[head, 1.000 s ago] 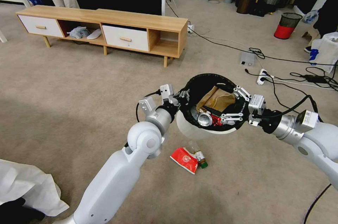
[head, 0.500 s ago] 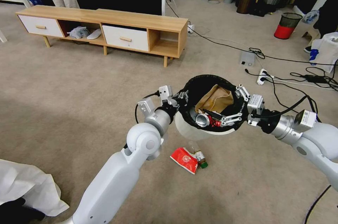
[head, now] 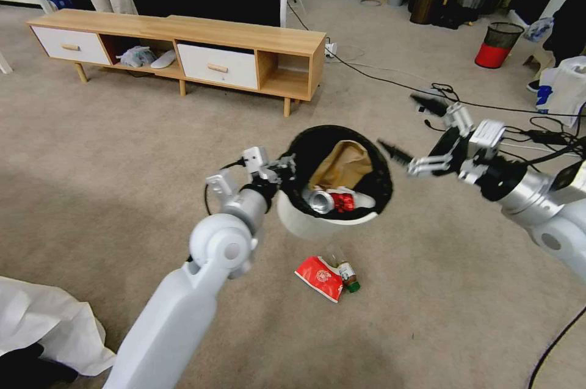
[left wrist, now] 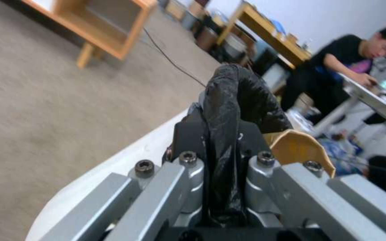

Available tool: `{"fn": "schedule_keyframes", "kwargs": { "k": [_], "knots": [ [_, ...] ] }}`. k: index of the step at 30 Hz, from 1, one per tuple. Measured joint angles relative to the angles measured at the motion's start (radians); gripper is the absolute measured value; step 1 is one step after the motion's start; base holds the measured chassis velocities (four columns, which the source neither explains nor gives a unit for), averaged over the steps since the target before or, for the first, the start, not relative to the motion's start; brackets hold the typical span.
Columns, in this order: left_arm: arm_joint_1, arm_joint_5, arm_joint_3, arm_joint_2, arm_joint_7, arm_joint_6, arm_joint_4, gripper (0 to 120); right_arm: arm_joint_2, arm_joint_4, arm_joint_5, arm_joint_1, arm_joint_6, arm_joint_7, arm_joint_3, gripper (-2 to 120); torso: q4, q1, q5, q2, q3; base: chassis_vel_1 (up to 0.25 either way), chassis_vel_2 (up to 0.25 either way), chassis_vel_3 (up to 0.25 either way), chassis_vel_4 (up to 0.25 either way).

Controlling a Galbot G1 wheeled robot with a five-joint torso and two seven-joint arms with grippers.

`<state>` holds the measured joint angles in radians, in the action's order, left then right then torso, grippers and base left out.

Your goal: Pick up the trash bin and place the garbage on the floor into it.

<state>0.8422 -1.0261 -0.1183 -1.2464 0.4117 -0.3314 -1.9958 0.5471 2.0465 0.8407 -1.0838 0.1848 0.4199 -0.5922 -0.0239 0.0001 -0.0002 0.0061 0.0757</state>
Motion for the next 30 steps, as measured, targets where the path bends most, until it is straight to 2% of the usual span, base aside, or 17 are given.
{"fn": "schedule_keyframes", "kwargs": {
  "k": [2, 6, 7, 11, 13, 14, 16, 17, 18, 23, 30],
  "knots": [
    [0.018, 0.012, -0.041, 0.011, 0.002, -0.002, -0.019, 7, 0.032, -0.006, 0.003, 0.008, -0.024, -0.065, -0.018, 100, 0.0000, 0.000, 0.0000, 0.000, 0.000, 0.000, 0.000, 0.000, 0.000],
    [0.034, 0.022, -0.072, 0.019, 0.002, -0.003, -0.031, 7, 0.058, -0.011, -0.002, 0.010, -0.042, -0.122, -0.024, 100, 0.0000, 0.000, 0.0001, 0.000, 0.000, 0.000, 0.000, 0.000, 0.000],
    [0.051, 0.029, -0.104, 0.023, 0.003, -0.004, -0.047, 7, 0.081, -0.013, -0.015, 0.001, -0.075, -0.171, -0.032, 100, 0.0000, 0.000, 0.0001, 0.000, 0.000, 0.000, 0.000, 0.000, 0.000],
    [0.069, 0.041, -0.130, 0.023, 0.003, -0.004, -0.061, 7, 0.103, -0.012, -0.038, -0.011, -0.114, -0.217, -0.033, 100, -0.0001, 0.000, 0.0000, 0.000, 0.000, 0.000, 0.000, 0.000, 0.000],
    [0.087, 0.051, -0.161, 0.022, 0.004, -0.004, -0.080, 7, 0.139, -0.012, -0.075, -0.029, -0.175, -0.304, -0.017, 100, -0.0001, 0.000, 0.0000, 0.000, 0.000, 0.000, 0.000, 0.000, 0.000],
    [0.087, 0.051, -0.161, 0.022, 0.004, -0.004, -0.080, 7, 0.139, -0.012, -0.075, -0.029, -0.175, -0.304, -0.017, 100, -0.0001, 0.000, 0.0000, 0.000, 0.000, 0.000, 0.000, 0.000, 0.000],
    [0.100, 0.057, -0.187, 0.031, 0.007, -0.004, -0.098, 7, 0.183, -0.021, -0.127, -0.057, -0.271, -0.445, 0.025, 100, 0.0000, 0.000, 0.0000, 0.000, 0.000, 0.000, 0.000, 0.000, 0.000],
    [0.100, 0.057, -0.187, 0.031, 0.007, -0.004, -0.098, 7, 0.183, -0.021, -0.127, -0.057, -0.271, -0.445, 0.025, 100, 0.0000, 0.000, 0.0000, 0.000, 0.000, 0.000, 0.000, 0.000, 0.000],
    [0.108, 0.060, -0.197, 0.038, 0.008, -0.004, -0.107, 7, 0.208, -0.046, -0.152, -0.069, -0.293, -0.488, 0.053, 100, -0.0002, 0.000, 0.0001, 0.000, 0.000, 0.000, 0.000, 0.000, 0.000],
    [0.126, 0.054, -0.212, 0.049, 0.012, -0.005, -0.125, 7, 0.263, -0.114, -0.217, -0.068, -0.290, -0.530, 0.109, 100, -0.0001, 0.000, 0.0002, 0.000, 0.000, 0.000, 0.000, 0.000, 0.000],
    [0.131, 0.030, -0.217, 0.049, 0.020, -0.018, -0.136, 7, 0.285, -0.143, -0.233, -0.055, -0.279, -0.535, 0.133, 100, -0.0001, 0.000, 0.0002, 0.000, 0.000, 0.000, 0.000, 0.000, 0.000]
  ]
}}
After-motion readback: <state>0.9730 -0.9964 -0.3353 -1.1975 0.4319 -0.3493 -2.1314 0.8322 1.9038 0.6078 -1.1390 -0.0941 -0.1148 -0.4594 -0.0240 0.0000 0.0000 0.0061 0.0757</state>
